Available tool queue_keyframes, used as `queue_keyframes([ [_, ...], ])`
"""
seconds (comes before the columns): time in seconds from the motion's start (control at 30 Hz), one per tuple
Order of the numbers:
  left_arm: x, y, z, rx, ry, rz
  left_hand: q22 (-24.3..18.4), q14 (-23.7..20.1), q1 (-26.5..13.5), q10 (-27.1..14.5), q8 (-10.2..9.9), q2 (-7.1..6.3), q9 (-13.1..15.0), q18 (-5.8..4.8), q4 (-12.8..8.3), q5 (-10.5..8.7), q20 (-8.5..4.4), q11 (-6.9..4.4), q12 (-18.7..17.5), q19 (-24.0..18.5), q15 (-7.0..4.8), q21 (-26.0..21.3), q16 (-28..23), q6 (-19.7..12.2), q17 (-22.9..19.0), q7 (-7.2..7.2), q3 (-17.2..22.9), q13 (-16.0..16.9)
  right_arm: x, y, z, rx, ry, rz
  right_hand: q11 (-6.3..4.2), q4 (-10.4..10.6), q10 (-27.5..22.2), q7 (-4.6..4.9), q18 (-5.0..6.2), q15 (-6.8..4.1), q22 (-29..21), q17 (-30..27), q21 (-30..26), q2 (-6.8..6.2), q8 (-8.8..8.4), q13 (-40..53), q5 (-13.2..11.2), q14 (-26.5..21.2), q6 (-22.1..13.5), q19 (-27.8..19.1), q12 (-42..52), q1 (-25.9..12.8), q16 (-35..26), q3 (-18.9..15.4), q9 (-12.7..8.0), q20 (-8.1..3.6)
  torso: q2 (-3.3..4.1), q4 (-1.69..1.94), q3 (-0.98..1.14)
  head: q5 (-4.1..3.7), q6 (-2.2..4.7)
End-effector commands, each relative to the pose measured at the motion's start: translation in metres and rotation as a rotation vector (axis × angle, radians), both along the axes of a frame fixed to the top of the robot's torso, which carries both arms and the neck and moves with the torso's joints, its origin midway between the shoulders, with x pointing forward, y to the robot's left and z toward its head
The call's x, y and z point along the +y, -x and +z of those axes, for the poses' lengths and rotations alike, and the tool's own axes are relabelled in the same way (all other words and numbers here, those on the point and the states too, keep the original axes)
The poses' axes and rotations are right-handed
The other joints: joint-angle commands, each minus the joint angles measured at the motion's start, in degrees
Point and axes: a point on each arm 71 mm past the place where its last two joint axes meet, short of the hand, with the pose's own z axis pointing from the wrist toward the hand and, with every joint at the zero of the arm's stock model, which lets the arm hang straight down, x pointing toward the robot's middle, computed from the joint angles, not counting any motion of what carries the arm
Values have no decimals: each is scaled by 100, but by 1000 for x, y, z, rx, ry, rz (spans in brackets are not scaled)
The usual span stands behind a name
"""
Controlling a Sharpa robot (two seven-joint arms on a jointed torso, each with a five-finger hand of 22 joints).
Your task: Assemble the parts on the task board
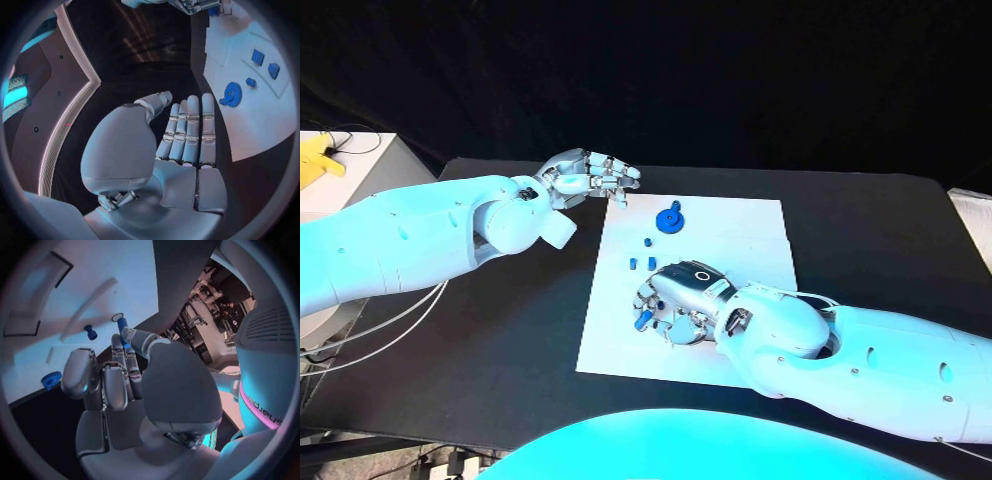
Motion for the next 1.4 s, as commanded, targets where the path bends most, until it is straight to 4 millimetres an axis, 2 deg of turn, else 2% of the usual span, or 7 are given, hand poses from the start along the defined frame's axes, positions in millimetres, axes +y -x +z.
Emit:
queue_keyframes([
  [0.03,-2,1,1,2,16,-16,-8,49,33,20,-23,23,-5,73,2,17,1,29,-22,46,-7,-17,-20,15,-5,10,-42,-9,0,1,-4,-9,69,16,-224,-6,281,11,-76,-34,294,3,-27,66,41,12,18,165,32,34,1,2,-32,33,156,-5,0,-1,0,3,1],
  [0.9,-2,1,1,6,15,-19,-12,51,25,21,-24,24,-6,73,9,16,2,30,-25,48,-5,-23,-25,15,-5,10,-47,-14,8,5,-10,-24,85,25,-222,-48,290,13,-74,-32,296,-10,-43,67,56,26,-54,164,21,27,-29,-38,-43,57,185,-3,0,2,-7,-9,1],
  [0.97,-2,1,1,6,15,-19,-12,51,25,21,-24,24,-6,73,9,16,2,30,-25,48,-5,-23,-25,15,-5,10,-47,-14,9,5,-11,-11,78,37,-173,-97,168,64,-74,3,295,5,-75,74,6,13,-119,169,-106,13,-138,-89,-37,73,191,14,0,3,-8,-9,1],
  [1.03,-2,1,1,6,15,-19,-12,51,25,21,-24,24,-6,73,9,16,2,30,-25,48,-5,-23,-25,15,-5,10,-47,-14,10,6,-13,1,76,49,-129,-164,87,110,-57,40,254,-73,-196,33,-84,11,-128,143,-261,-26,-204,-116,-84,51,170,41,1,4,-8,-7,1],
  [1.17,-2,1,1,7,14,-18,-17,52,16,20,-27,26,-7,72,16,16,4,32,-30,49,-4,-31,-30,15,-4,11,-53,-20,11,7,-14,19,74,63,-80,-290,-46,134,-32,87,211,-169,-358,-55,-166,6,-202,84,-354,-96,-275,-169,-141,-23,149,85,2,6,-7,-9,1],
  [1.4,-1,1,1,8,14,-18,-17,52,16,20,-27,26,-7,72,16,16,4,32,-30,49,-4,-31,-30,15,-4,11,-53,-20,10,7,-15,25,68,63,-14,-350,-293,157,1,144,150,-271,-568,-175,-287,-36,-191,13,-494,-179,-359,-290,-194,-73,108,138,-2,-2,-4,-2,1],
])
